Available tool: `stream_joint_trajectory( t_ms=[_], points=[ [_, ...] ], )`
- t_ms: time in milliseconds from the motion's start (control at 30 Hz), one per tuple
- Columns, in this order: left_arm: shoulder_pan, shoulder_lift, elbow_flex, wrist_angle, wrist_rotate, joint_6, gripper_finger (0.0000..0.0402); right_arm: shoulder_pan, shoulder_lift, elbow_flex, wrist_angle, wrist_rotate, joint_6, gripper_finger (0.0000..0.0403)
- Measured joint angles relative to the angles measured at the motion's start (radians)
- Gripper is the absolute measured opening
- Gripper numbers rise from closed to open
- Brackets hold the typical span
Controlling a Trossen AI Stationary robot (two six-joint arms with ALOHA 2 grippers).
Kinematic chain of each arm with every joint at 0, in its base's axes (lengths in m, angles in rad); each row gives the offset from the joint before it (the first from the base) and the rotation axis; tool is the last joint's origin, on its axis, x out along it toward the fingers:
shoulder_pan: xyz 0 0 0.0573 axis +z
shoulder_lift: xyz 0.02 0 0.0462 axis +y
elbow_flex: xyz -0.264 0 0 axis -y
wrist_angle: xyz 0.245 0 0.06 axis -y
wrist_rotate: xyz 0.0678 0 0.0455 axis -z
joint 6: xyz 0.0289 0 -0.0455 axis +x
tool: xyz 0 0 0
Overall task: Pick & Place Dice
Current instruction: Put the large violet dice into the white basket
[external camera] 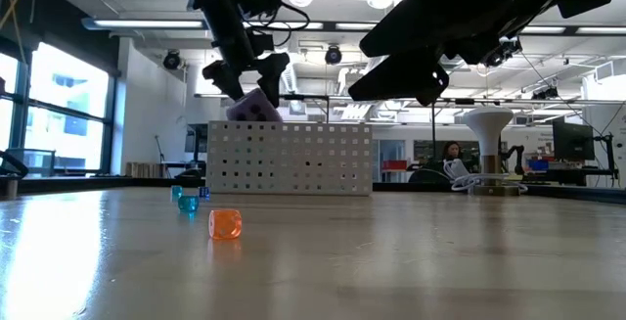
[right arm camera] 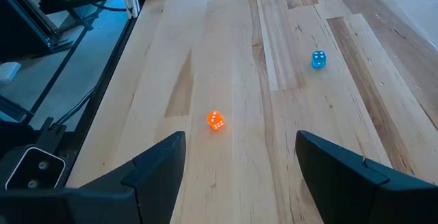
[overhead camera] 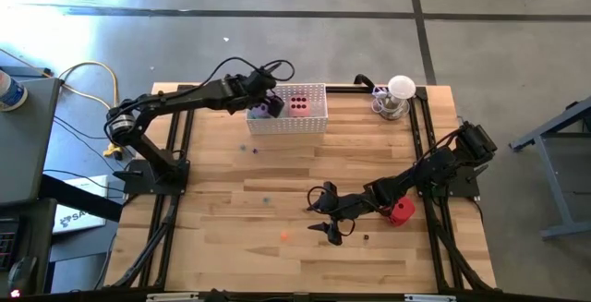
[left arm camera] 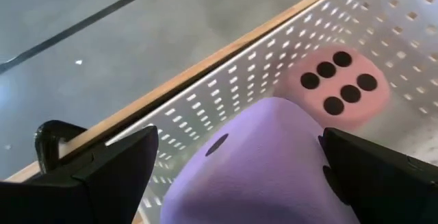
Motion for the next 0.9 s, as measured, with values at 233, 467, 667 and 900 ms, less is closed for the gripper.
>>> stream_joint_trajectory(
  t_ms=[233, 467, 667, 900],
  points=[
    [0.0, -0.018, -0.002, -0.014, -0.027, 0.005, 0.04, 0.0, 0.0, 0.0, 0.0, 0.0, 0.0, 0.0268],
    [-0.01, -0.039, -0.004, -0.027, -0.062, 0.063, 0.04, 0.0, 0.0, 0.0, 0.0, 0.0, 0.0, 0.0268],
    [-0.016, -0.032, -0.004, -0.048, -0.056, 0.059, 0.04, 0.0, 0.0, 0.0, 0.002, 0.0, 0.0, 0.0268],
    [-0.016, -0.033, -0.004, -0.052, -0.056, 0.058, 0.04, 0.0, 0.0, 0.0, 0.006, 0.0, 0.0, 0.0268]
  ],
)
